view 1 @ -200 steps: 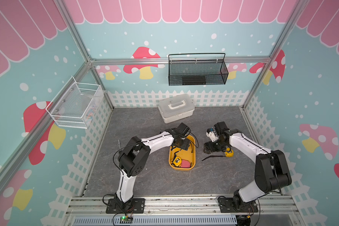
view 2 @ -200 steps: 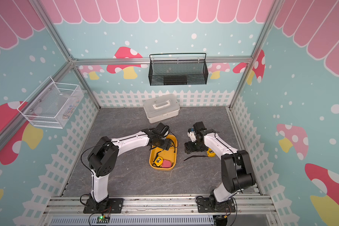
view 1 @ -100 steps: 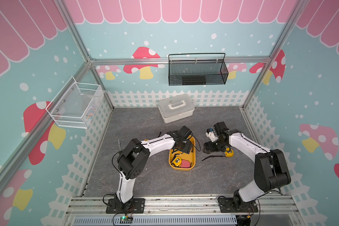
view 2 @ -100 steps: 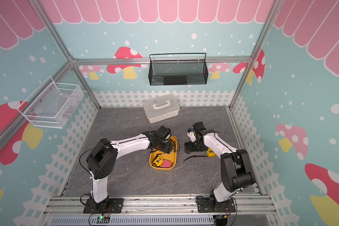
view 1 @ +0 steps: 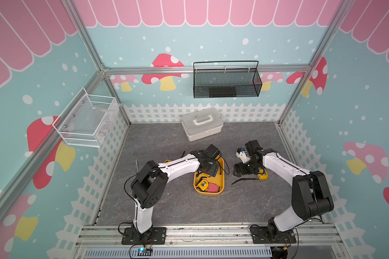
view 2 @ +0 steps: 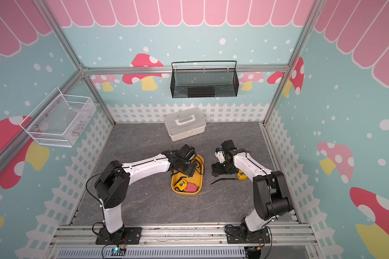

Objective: Take the tape measure out of the storage box
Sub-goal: Pick up the tape measure from the storage box.

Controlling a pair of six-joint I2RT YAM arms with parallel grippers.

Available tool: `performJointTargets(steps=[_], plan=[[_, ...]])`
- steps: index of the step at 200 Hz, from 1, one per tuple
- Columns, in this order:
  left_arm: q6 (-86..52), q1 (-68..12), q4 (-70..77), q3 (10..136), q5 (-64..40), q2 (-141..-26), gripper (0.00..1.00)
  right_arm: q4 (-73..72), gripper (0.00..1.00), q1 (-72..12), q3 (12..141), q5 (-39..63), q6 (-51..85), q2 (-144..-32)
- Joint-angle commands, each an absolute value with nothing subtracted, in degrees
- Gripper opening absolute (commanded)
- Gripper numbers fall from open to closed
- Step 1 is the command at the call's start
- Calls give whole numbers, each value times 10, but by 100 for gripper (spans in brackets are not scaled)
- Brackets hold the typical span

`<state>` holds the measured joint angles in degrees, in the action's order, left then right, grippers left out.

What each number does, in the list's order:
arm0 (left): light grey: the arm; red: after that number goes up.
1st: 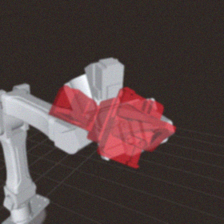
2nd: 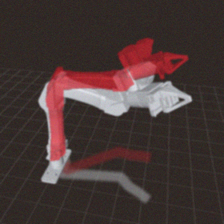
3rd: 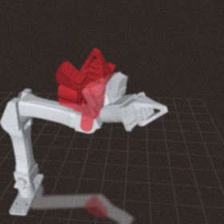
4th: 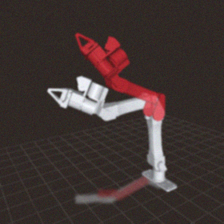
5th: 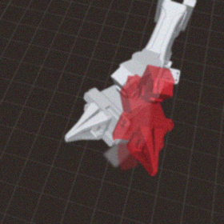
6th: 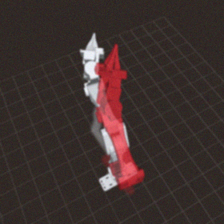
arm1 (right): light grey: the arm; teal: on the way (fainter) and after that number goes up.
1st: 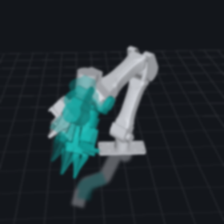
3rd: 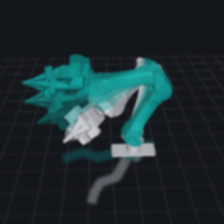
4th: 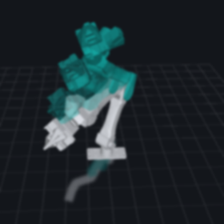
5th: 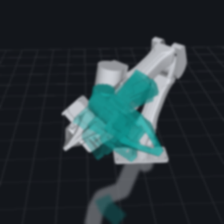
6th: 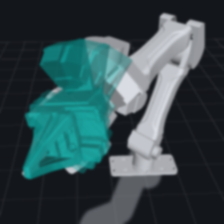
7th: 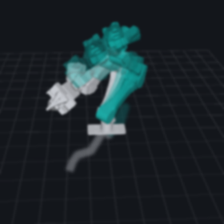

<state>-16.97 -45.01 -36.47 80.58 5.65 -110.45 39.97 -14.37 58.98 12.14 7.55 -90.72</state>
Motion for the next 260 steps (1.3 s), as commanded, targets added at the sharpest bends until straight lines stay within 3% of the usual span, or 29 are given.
performJointTargets(steps=[1, 157, 260], plan=[[-143, -445, -399, 827, 84, -1114, 80, 401, 90, -149, 581, 129, 76, -901], [-146, -443, -405, 859, 59, -1188, 79, 402, 89, -149, 579, 128, 76, -905], [-157, -443, -403, 850, 58, -1197, 71, 402, 89, -149, 581, 130, 76, -912]])
